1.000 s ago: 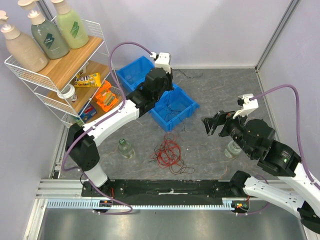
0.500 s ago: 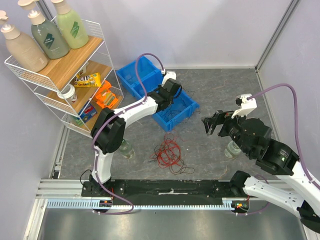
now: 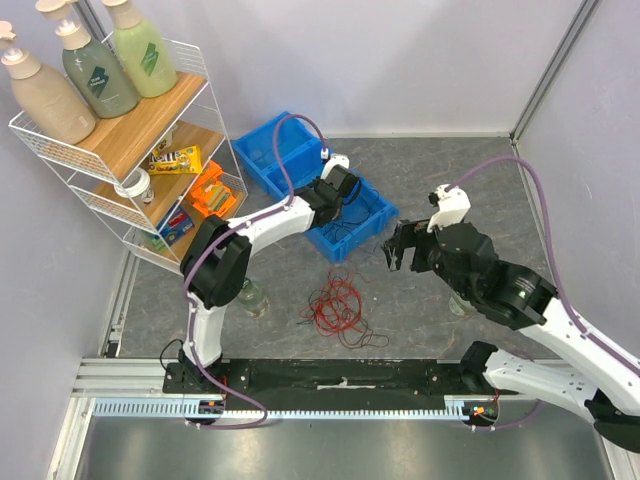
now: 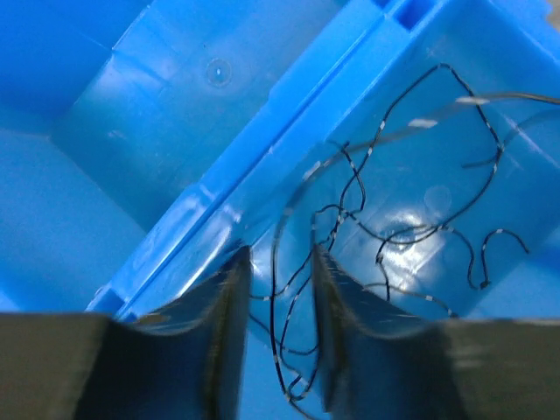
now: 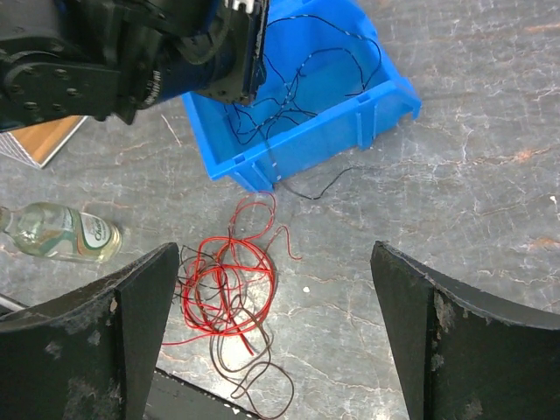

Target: Untangle the cables

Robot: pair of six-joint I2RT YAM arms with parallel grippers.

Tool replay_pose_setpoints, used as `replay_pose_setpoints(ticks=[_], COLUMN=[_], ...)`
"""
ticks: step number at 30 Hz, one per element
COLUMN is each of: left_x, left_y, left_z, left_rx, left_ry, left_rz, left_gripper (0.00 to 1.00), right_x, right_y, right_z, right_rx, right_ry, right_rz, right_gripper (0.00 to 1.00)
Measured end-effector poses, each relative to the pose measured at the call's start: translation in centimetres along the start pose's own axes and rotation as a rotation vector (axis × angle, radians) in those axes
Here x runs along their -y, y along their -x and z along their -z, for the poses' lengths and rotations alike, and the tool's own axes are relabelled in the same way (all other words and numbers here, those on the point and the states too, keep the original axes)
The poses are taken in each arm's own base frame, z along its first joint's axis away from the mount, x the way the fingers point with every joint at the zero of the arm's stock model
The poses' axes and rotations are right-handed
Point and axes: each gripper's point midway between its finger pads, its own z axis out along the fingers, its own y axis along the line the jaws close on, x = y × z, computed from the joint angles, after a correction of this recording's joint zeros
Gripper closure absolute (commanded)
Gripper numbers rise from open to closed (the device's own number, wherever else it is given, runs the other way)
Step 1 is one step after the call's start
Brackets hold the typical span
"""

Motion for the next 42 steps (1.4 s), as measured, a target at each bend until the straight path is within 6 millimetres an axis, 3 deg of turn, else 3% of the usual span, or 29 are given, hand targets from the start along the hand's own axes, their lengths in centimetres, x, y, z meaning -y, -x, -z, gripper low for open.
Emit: replay_pose_setpoints(ticks=[2,7,12,16,19,23,27,29,31,34,35,39,42], left_x=[-0.2,-0.7,-1.2,-1.4,-1.4,-1.7,-2.3,-2.5,-2.7,-2.5,-2.4,-2.0,-1.8], left_y=[-0.4,0.8,3.6,4.5,3.8,1.5,-0.2,-0.9,-1.7,-3.1,-3.7,-5.7,-5.5], left_z=[0.7,4.5,10.1,14.3,17.1,20.5,23.4,24.3,24.8,24.8,24.6,23.9,24.2], left_rx=[-0.017,-0.008,0.067,0.113,0.128,0.136,0.169,0.182,0.189,0.184,0.173,0.122,0.124], left_ry=[-0.016,-0.102,-0.231,-0.349,-0.45,-0.578,-0.672,-0.701,-0.727,-0.76,-0.767,-0.783,-0.801], left_rz=[0.005,0.049,0.112,0.136,0.136,0.117,0.107,0.105,0.103,0.104,0.104,0.111,0.121], left_gripper=[0.44,0.34,0.31,0.31,0.31,0.3,0.3,0.3,0.22,0.16,0.15,0.15,0.15], right_x=[-0.2,0.2,3.6,5.7,7.5,9.4,9.4,9.2,9.2,9.3,9.3,9.1,8.8], right_y=[-0.6,-2.4,-4.1,-6.3,-8.9,-12.3,-12.9,-12.3,-11.6,-11.0,-10.9,-11.7,-12.0], right_z=[-0.7,-3.5,-7.9,-11.2,-13.9,-15.5,-16.8,-17.2,-17.5,-17.9,-18.0,-18.1,-18.2], right_rx=[-0.025,-0.105,-0.19,-0.262,-0.314,-0.359,-0.35,-0.323,-0.292,-0.255,-0.244,-0.231,-0.231], right_ry=[-0.007,-0.069,-0.149,-0.148,-0.143,-0.168,-0.166,-0.163,-0.167,-0.186,-0.191,-0.201,-0.204], right_rz=[0.008,-0.006,-0.115,-0.23,-0.33,-0.46,-0.535,-0.566,-0.598,-0.68,-0.713,-0.869,-0.945], right_gripper=[0.02,0.02,0.03,0.1,0.18,0.31,0.33,0.33,0.33,0.34,0.38,0.41,0.42])
